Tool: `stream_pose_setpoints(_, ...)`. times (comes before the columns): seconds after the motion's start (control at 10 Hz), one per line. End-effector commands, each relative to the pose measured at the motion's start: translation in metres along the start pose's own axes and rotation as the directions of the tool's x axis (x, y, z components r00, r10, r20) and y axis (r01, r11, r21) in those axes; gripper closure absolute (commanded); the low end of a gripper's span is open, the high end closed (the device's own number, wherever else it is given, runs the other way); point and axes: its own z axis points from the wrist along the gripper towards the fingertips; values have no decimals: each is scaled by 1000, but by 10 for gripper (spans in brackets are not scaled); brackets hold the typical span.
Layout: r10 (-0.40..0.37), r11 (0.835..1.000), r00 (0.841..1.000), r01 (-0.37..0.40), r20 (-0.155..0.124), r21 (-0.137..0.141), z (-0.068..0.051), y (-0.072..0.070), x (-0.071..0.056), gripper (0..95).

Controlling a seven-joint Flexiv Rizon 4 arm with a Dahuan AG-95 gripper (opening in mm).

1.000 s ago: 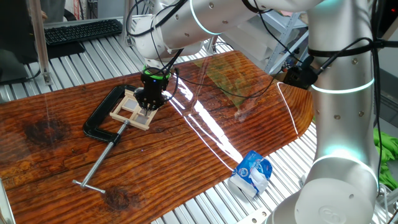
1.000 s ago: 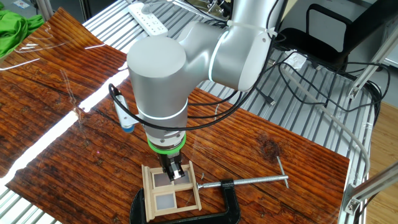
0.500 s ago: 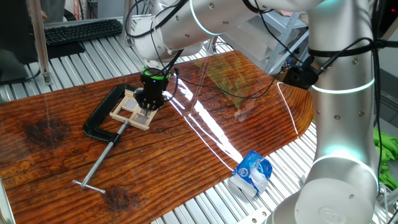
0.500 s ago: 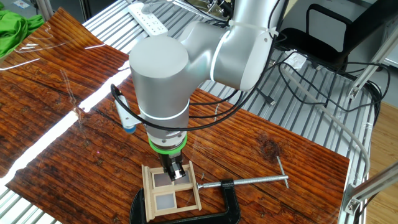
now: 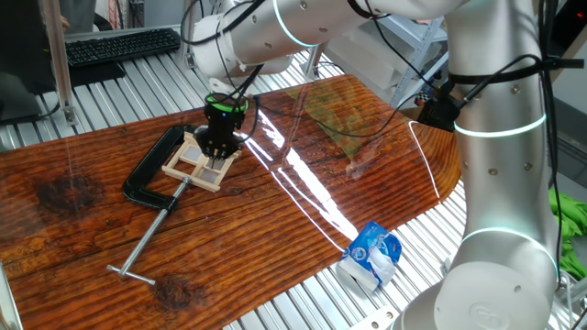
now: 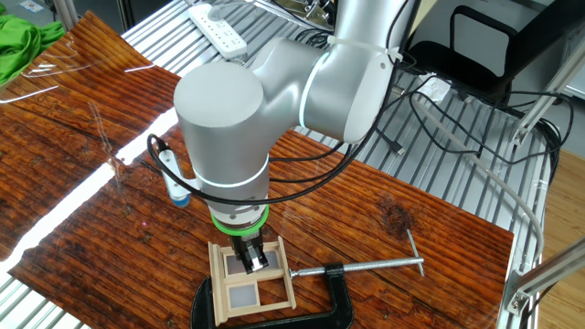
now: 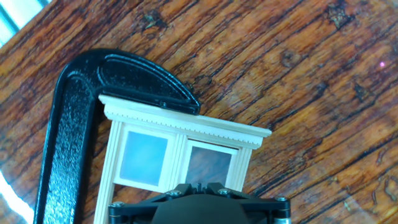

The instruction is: Open a sliding window

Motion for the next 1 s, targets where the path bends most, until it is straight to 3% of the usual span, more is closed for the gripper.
stream_pose_setpoints(0.1, 49, 999, 999, -49, -4, -2, -3, -1, -2, 950)
stream_pose_setpoints(0.3, 112, 994, 994, -112, -9, -6, -5, -3, -3, 950)
stream_pose_setpoints(0.5, 220, 976, 976, -220, -7, -4, -6, -4, -4, 950)
stream_pose_setpoints(0.8, 366, 930, 930, -366, -2, -13, -6, -5, -5, 950)
stream_pose_setpoints(1.0, 416, 909, 909, -416, 1, -22, -6, -5, -5, 950)
